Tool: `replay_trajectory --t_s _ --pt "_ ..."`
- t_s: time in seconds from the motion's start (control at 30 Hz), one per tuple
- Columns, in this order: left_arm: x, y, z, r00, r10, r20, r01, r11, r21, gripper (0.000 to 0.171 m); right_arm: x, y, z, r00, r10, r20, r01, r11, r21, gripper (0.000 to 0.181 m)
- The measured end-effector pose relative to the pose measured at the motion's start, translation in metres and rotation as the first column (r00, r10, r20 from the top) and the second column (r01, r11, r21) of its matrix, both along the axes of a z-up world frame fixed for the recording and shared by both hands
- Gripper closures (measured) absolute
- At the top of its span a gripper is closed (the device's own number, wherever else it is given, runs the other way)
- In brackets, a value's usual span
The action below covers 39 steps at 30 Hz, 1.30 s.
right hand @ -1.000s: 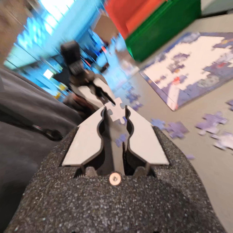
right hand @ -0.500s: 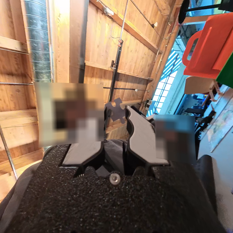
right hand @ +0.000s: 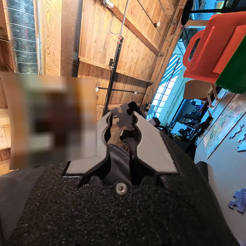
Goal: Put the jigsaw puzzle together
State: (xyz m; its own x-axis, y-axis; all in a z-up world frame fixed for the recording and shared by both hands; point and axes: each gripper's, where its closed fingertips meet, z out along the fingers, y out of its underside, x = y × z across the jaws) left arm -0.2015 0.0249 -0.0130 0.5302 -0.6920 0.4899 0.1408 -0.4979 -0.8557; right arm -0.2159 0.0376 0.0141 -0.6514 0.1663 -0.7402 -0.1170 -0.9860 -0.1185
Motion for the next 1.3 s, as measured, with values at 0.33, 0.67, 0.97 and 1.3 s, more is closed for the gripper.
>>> replay_trajectory --t_s 0.33,0.67,0.97,1.3 --pt "-0.002 0.005 -0.008 0.998 0.043 -0.041 -0.043 0.999 -0.01 0.159 -0.002 0.001 -0.009 1.0 0.009 -0.029 -0.01 0.999 -0.044 0.159" --pt "-0.027 0.006 -0.039 0.947 0.039 -0.319 -0.028 0.999 0.039 0.166 0.002 0.009 -0.022 0.98 -0.088 0.179 0.067 0.99 0.122 0.168" --pt "-0.051 -0.002 -0.086 0.788 0.007 -0.616 0.03 0.998 0.051 0.166 -0.025 0.005 -0.079 0.672 -0.333 0.662 -0.13 0.827 0.547 0.153" --pt "-0.085 0.017 -0.093 0.777 0.081 -0.624 -0.078 0.996 0.032 0.166 -0.036 0.005 -0.084 0.655 -0.302 0.692 -0.19 0.821 0.539 0.173"
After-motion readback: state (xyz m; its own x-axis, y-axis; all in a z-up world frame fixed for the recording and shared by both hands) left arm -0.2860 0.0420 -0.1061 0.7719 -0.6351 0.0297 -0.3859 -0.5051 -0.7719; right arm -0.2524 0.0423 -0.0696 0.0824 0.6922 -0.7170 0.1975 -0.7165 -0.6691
